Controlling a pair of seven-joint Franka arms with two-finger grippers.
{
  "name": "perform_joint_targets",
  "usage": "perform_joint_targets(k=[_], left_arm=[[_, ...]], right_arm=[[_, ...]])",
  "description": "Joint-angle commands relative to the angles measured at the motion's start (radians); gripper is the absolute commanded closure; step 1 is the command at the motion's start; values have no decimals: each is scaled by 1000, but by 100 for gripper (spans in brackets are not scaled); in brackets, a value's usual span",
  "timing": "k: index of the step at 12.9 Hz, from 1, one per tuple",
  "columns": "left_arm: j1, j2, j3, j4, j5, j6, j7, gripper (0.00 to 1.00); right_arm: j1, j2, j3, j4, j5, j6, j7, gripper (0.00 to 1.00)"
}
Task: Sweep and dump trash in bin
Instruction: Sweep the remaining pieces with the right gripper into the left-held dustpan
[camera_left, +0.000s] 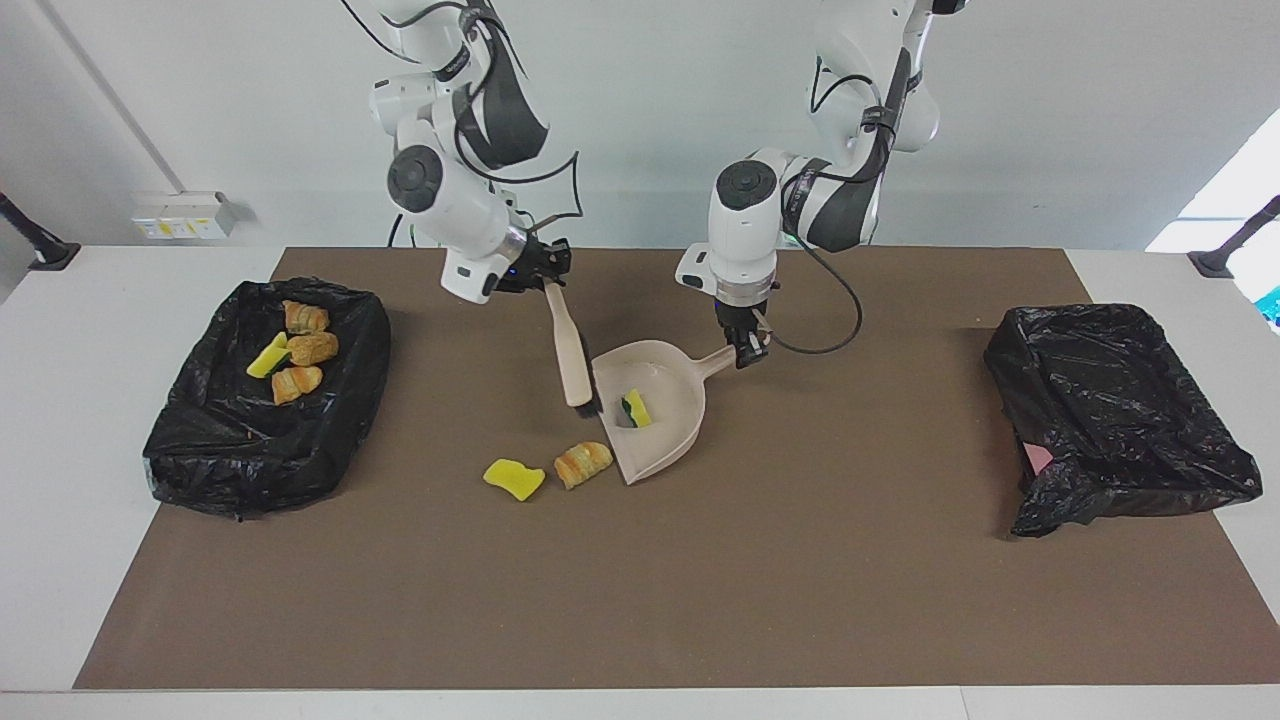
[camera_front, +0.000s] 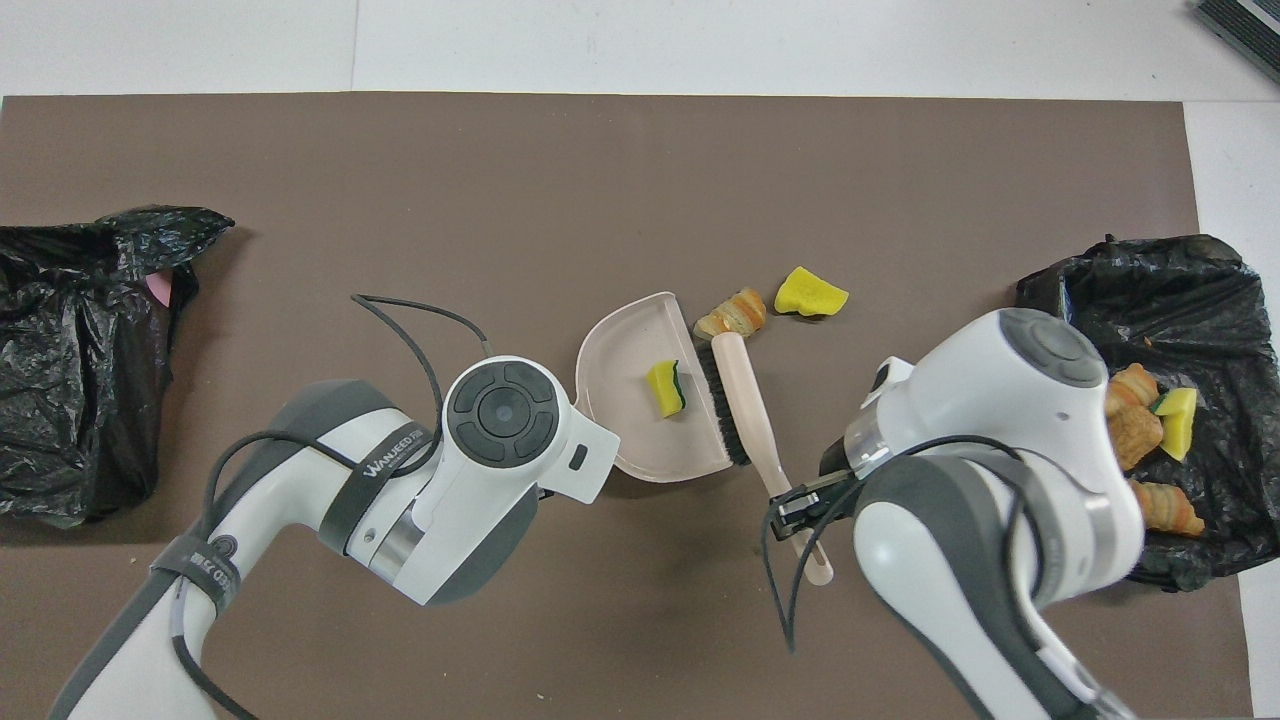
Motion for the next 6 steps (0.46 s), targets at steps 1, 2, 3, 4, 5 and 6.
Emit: perform_joint_targets(k=[1,2,3,4,5,6], left_arm=[[12,-12,3,-25,15,32,-10,100],[15,-12,3,-24,16,34,5,100],[12,-12,3,-24,15,27,-5,100],[9,-13,3,-24,15,17,-10,100],[3,-13,3,-24,15,8,-10,100],[2,-15,3,-24,15,1,-10,100]], right_arm=[[-14,64,9,34,-220,54,10,100],[-8,114,7,49,-269,96,15,100],[-12,170,7,78,-381,125,1,100],[-14,237,10,102,-540,157,-20,100],[-9,279,10,104,-594,211,-21,100],[-8,313,10,104,-598,258,-19,100]])
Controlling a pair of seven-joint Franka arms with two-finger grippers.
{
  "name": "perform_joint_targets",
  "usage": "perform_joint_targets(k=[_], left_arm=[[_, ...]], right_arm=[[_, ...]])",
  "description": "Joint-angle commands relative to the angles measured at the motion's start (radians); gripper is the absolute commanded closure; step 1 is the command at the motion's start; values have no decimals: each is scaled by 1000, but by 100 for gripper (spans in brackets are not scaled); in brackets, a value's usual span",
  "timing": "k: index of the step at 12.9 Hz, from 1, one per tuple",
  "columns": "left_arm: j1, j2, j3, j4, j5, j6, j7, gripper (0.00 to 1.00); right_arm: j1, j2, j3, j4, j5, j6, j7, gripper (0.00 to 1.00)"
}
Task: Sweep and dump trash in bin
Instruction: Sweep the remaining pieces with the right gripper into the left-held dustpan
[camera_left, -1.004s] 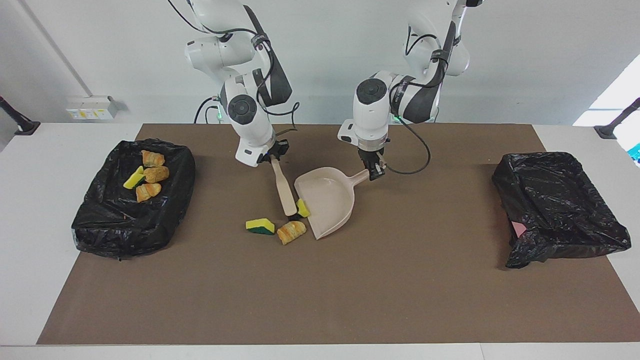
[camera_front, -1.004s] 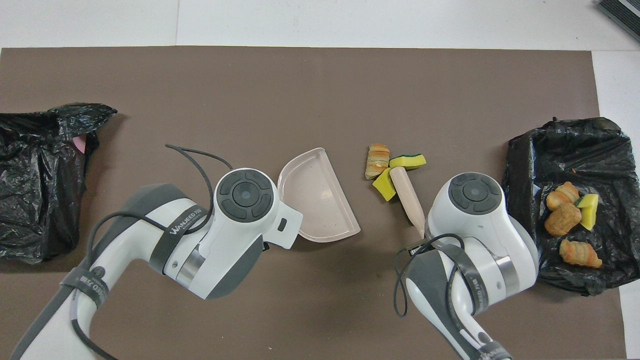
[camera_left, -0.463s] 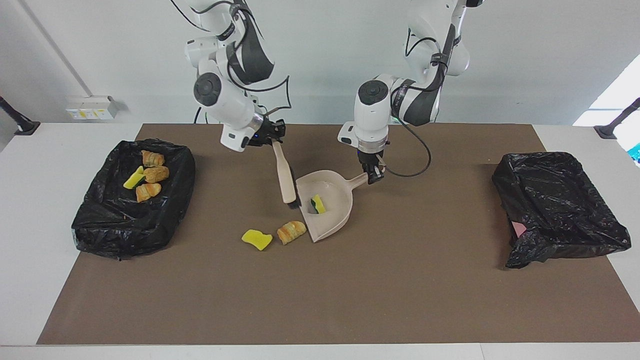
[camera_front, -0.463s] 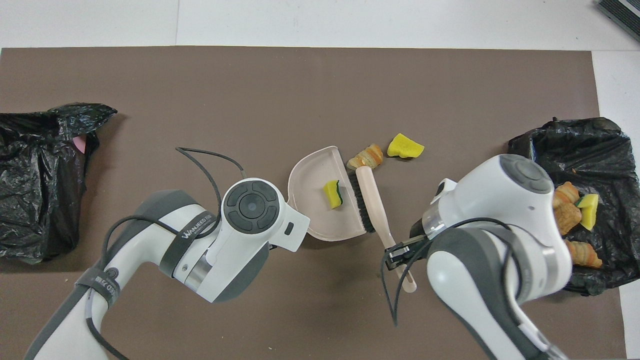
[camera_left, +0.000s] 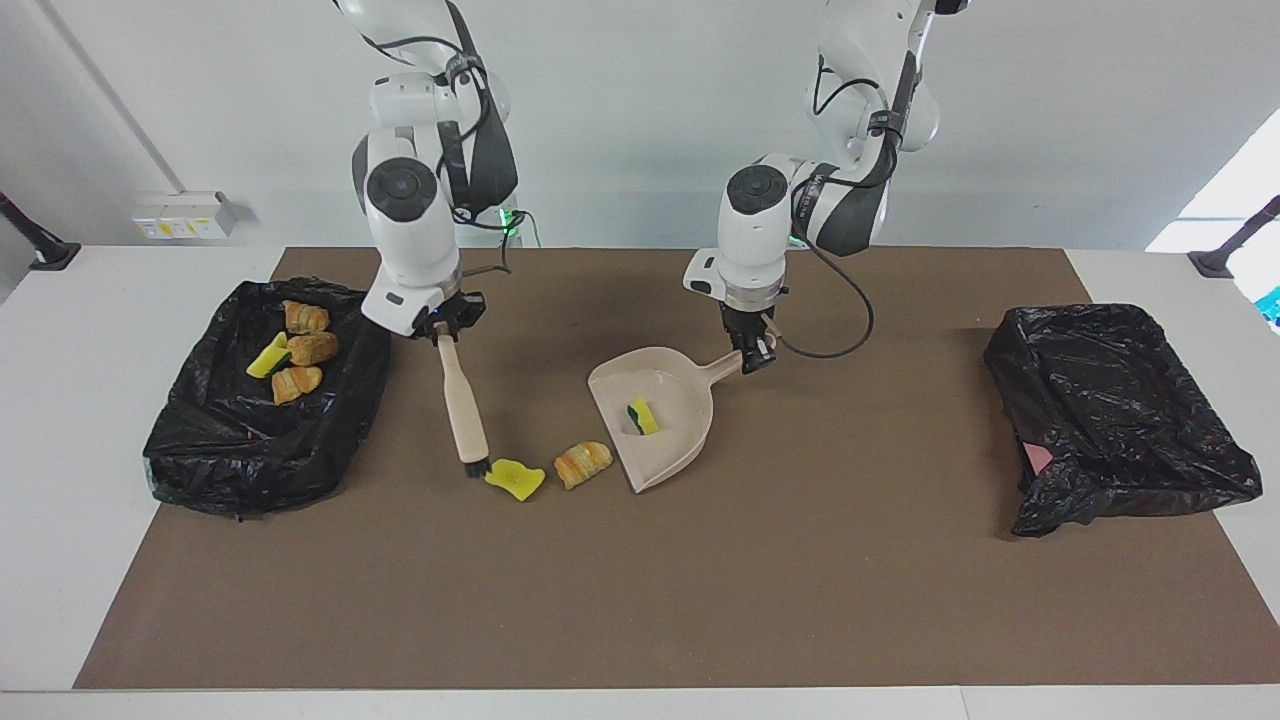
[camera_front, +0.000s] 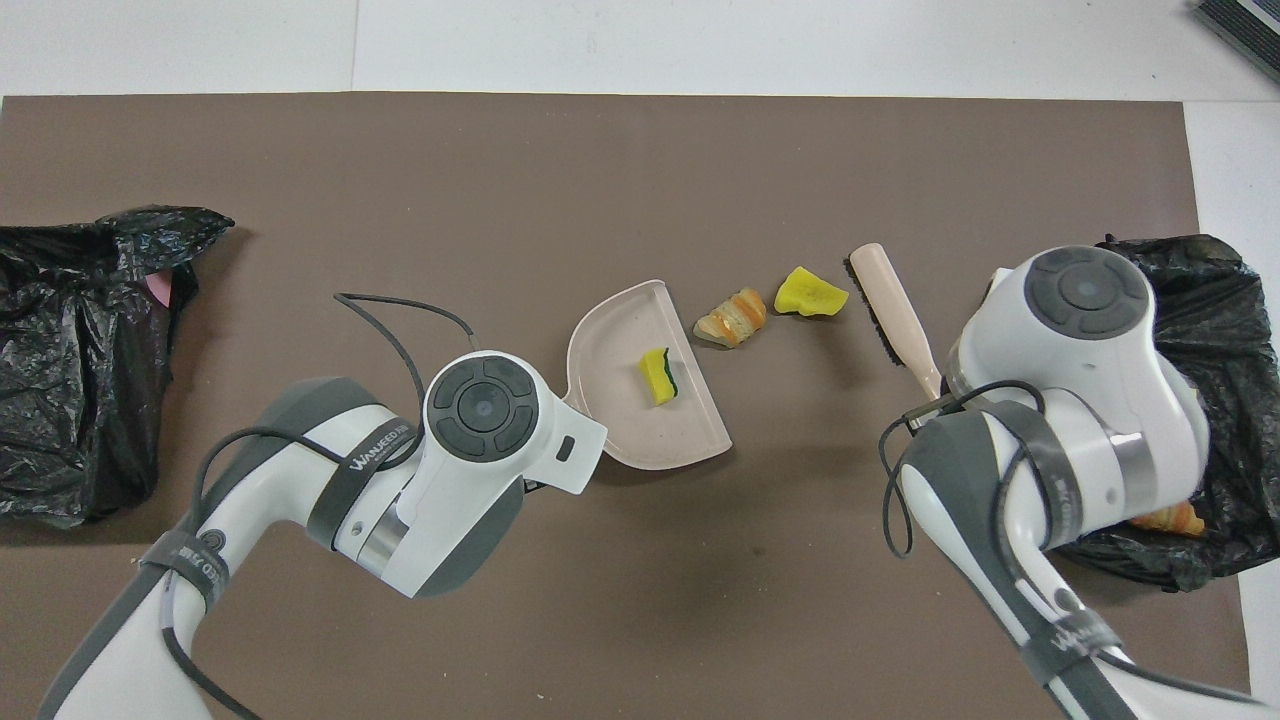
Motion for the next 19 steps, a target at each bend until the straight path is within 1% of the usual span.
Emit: perform_joint_targets(k=[1,2,3,5,6,7,8,9,11,12,14,15,16,19], left_arm=[[-8,-16,2,-22,15,-3,-9,100],[-9,-16,2,-22,16,-5,-9,100],[-9,-18,2,-22,16,-3,-5,100],[-11,-19,0,-27,16,-2,4,100],[-15,-29,0,-49,16,12,18,100],[-21,-30,-1,-51,16,14,39,100],[-21,-32,-3,-62,16,18,87,100],[-21,-33,-3,-66,16,36,107,100],[-20,-35,-3,-80,16,81,118,100],[-11,-35,-3,-82,15,108,118,100],[24,-30,-5,-111,-19,214,139,100],[31,-27,-5,-119,-49,249,162,100],[34,-24,-5,-119,-97,274,194,100],[68,-7,-3,-105,-218,296,297,100]], right_arm=[[11,109,7,53,-47,52,-8,100],[21,126,10,42,-36,53,11,100],[58,128,18,33,12,47,25,100],[145,117,18,33,182,24,30,100],[179,104,22,16,241,16,31,100],[220,88,24,4,307,3,38,100],[241,77,24,4,357,-37,51,100],[239,65,24,2,391,-83,58,100],[232,10,24,2,515,-140,58,100],[226,-24,22,4,554,-173,61,100],[207,-102,18,11,560,-235,103,100],[201,-125,16,25,550,-282,119,100],[201,-130,15,28,532,-304,125,100],[239,-143,24,27,388,-310,214,100]])
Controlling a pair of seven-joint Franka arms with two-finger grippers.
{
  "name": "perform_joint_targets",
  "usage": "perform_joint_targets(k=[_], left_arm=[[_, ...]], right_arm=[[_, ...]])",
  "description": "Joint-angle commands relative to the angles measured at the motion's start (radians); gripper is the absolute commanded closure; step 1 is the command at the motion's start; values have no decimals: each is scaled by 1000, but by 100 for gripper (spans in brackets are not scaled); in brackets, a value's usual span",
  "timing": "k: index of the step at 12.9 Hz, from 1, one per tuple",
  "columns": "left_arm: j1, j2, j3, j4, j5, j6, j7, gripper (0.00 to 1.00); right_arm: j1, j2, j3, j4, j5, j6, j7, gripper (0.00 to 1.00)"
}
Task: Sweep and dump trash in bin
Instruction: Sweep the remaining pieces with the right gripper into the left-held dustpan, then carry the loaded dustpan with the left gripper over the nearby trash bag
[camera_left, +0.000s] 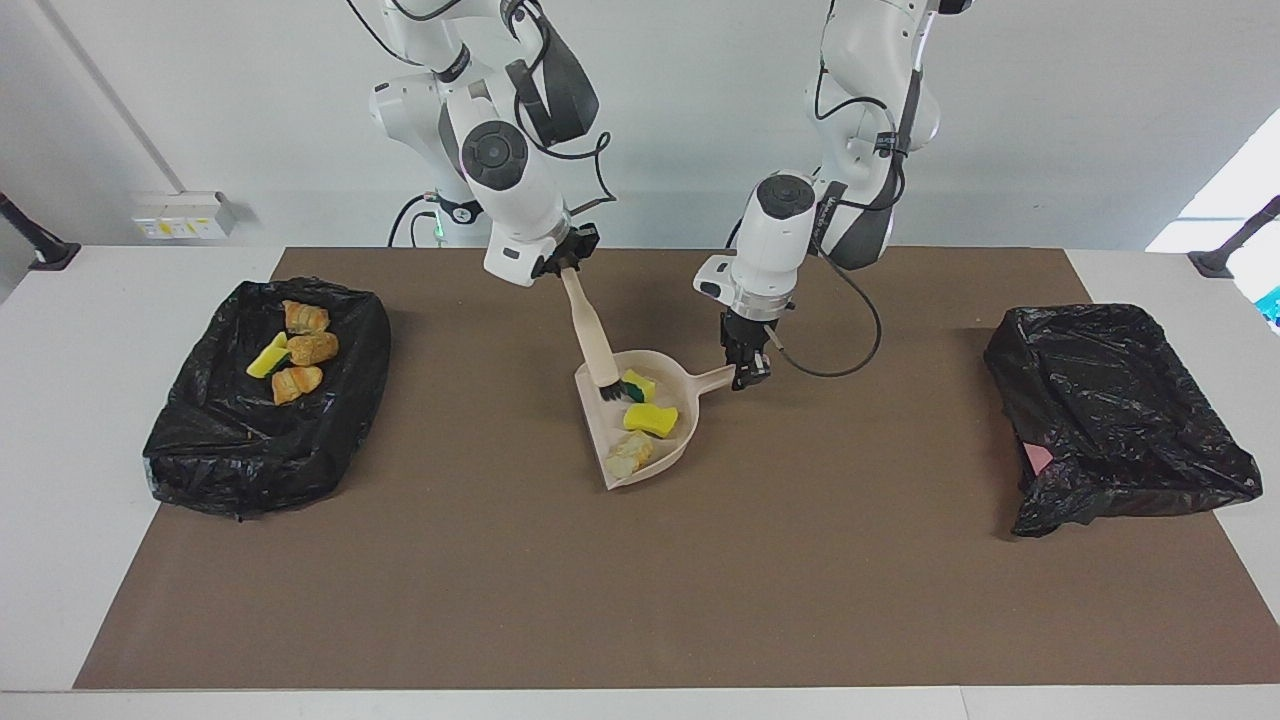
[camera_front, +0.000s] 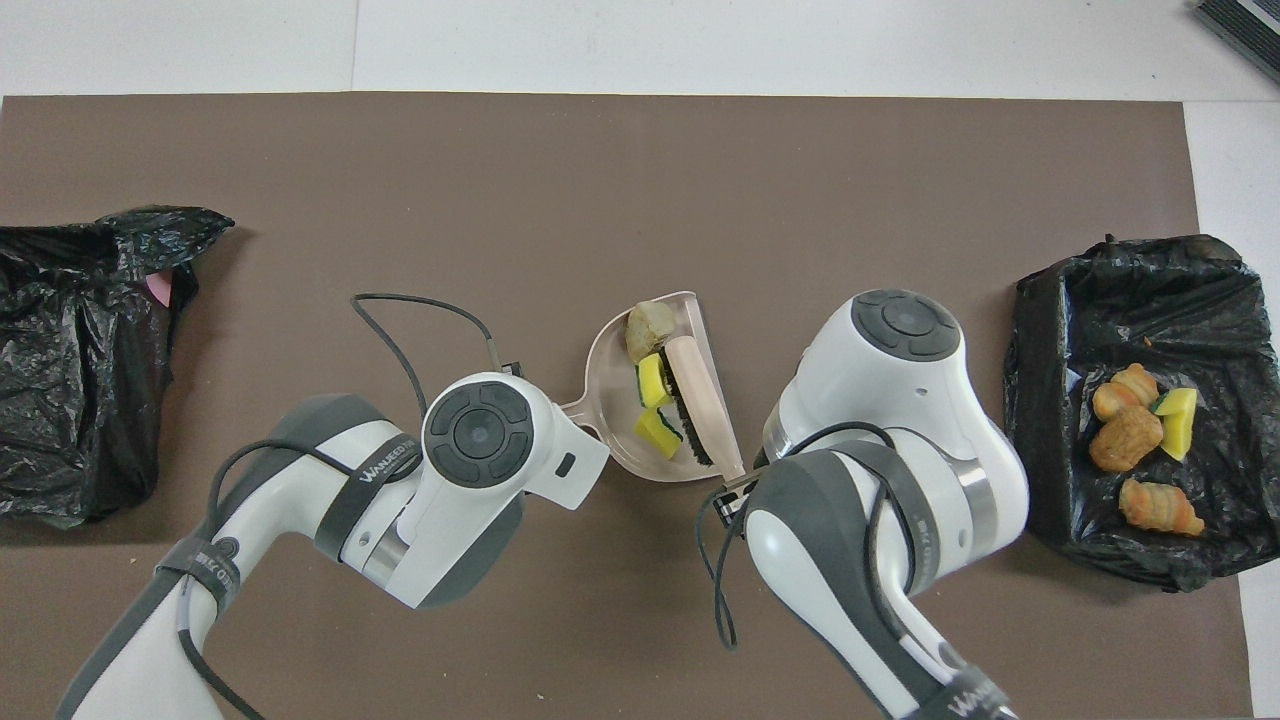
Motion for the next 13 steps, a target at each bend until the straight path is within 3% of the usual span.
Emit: perform_joint_targets(k=[1,4,6,8,10,13], left_arm=[[37,-5,-2,-10,-99,35,98,100],[94,-2,-4,14,-143,11,172,100],[126,-7,-2,30,-144,-7,209,100],[175,-5,-2,95,-144,-107,273,100],[233,-1,-1,186,-144,-226,339,100],[328,1,1,261,-143,-325,442,100]], right_arm=[[36,-11,13,-4,-106,-35,107,100],[74,-64,15,-1,-126,-61,388,100],[71,-161,12,-14,-100,-124,418,100],[76,-245,11,-53,-16,-159,421,100],[76,-304,13,-159,66,-112,404,100],[160,-289,24,-230,99,5,467,100]])
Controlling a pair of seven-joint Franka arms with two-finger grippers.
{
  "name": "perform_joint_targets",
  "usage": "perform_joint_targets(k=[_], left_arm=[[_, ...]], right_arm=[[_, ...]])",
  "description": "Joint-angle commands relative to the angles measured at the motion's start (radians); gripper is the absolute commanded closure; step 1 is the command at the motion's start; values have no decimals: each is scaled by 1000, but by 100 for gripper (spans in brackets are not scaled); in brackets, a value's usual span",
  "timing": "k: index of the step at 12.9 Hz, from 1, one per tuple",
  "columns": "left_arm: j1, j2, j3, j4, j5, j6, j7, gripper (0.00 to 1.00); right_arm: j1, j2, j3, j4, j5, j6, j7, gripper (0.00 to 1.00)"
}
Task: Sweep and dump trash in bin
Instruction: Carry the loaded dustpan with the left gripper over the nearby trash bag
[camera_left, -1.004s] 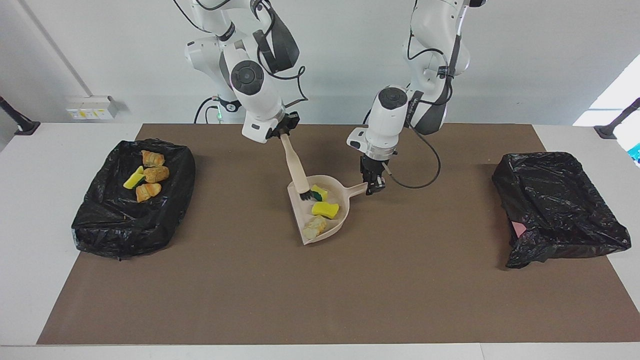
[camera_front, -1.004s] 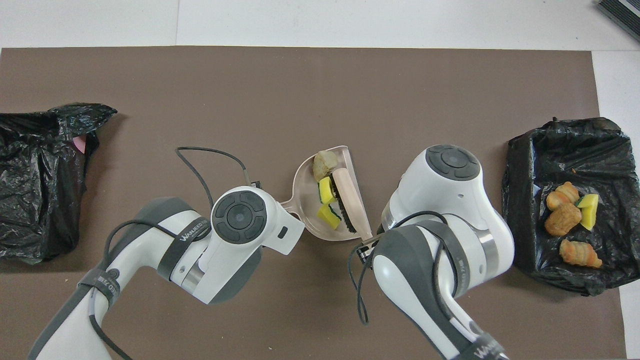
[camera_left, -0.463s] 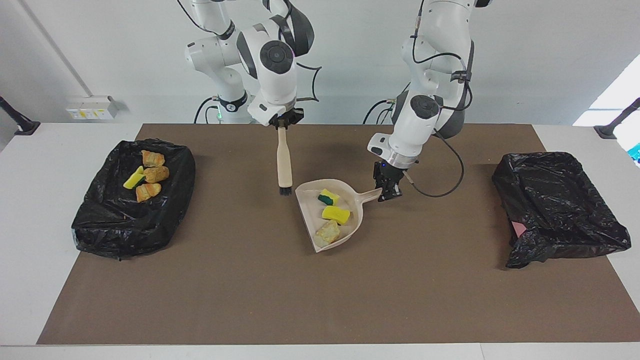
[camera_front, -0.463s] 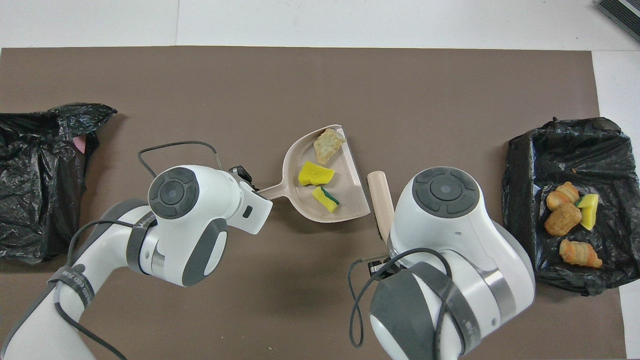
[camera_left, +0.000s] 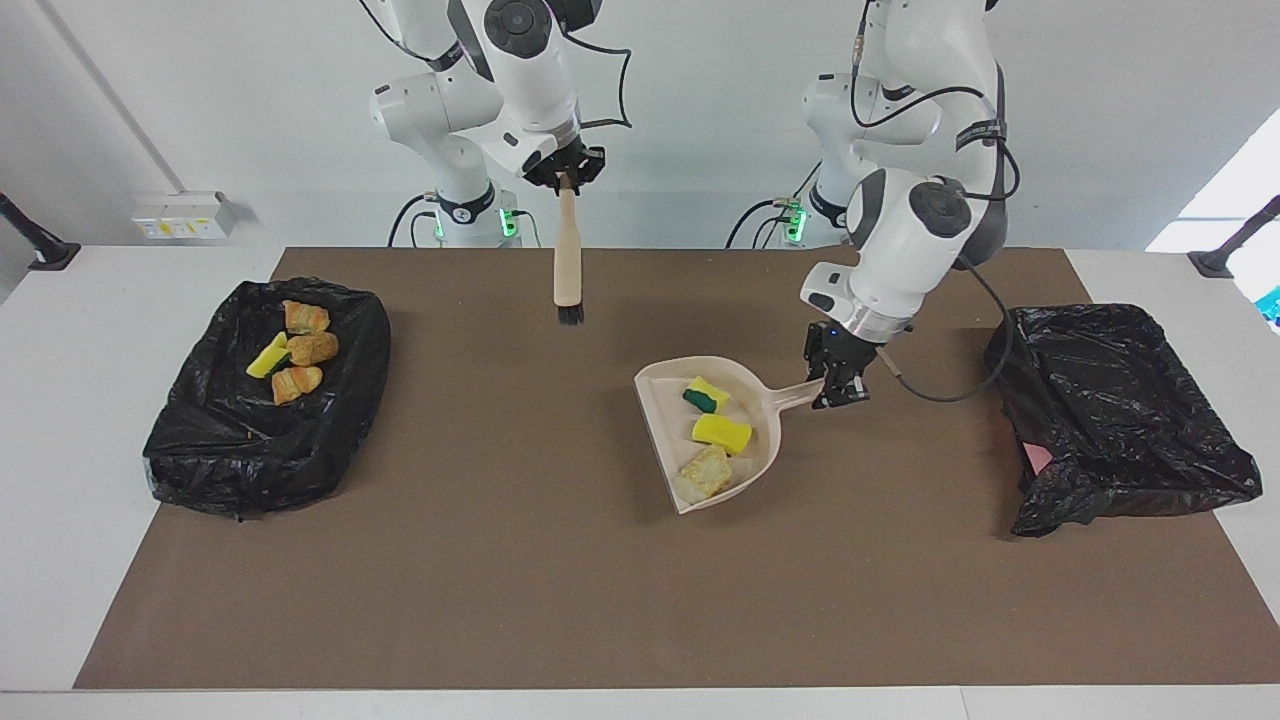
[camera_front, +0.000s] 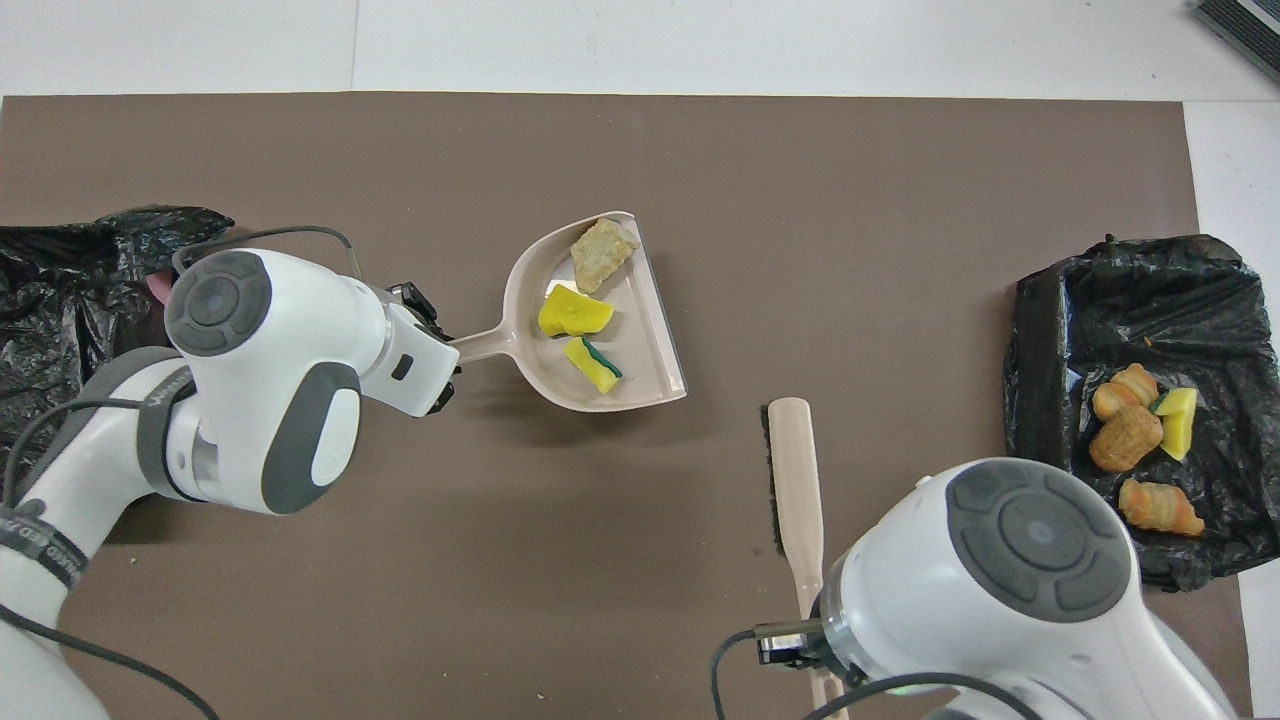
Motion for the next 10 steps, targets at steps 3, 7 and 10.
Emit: perform_joint_targets(k=[3,7,10], left_arm=[[172,19,-5,154,-8,-193,209,100],[344,64,-4,270,18,-293,448,100],[473,79,-4,307,60,-322,600,100]], right_arm=[[133,71,11,-95,29,237,134,100],[180,96,12,-184,33,361,156,100],[222,153,12,-203,33,438,189,100]])
